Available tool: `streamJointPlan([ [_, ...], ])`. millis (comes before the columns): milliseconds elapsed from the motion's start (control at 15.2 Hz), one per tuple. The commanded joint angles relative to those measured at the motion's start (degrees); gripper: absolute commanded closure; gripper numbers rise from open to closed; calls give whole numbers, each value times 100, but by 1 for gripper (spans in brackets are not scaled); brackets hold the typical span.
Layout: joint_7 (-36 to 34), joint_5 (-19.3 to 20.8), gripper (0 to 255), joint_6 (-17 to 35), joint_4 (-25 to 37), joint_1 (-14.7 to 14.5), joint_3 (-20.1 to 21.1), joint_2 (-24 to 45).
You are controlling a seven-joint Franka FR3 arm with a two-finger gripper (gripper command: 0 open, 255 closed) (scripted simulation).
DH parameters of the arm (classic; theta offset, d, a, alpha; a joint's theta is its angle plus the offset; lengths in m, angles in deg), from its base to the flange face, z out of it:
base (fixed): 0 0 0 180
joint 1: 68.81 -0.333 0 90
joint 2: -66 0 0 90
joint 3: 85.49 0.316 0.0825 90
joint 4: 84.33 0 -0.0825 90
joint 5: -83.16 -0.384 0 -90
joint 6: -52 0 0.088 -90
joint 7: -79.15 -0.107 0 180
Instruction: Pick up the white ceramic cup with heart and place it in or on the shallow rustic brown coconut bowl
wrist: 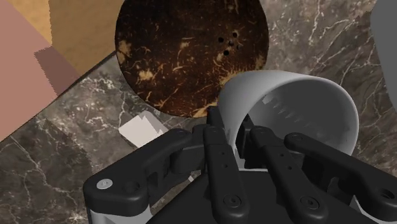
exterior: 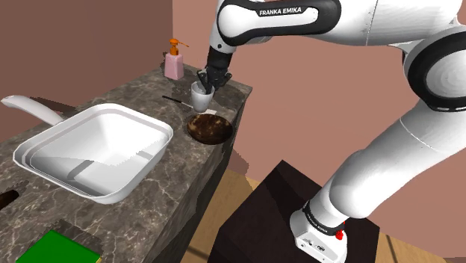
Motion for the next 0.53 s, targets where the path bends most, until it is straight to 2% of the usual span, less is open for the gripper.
streamJointPlan([
  [0,263,-63,255,-49,-330,98,-139,-366],
  [132,429,-86,255,-87,-541,152,-241,-602],
  [462,452,-97,255,299,-864,145,-232,-539],
])
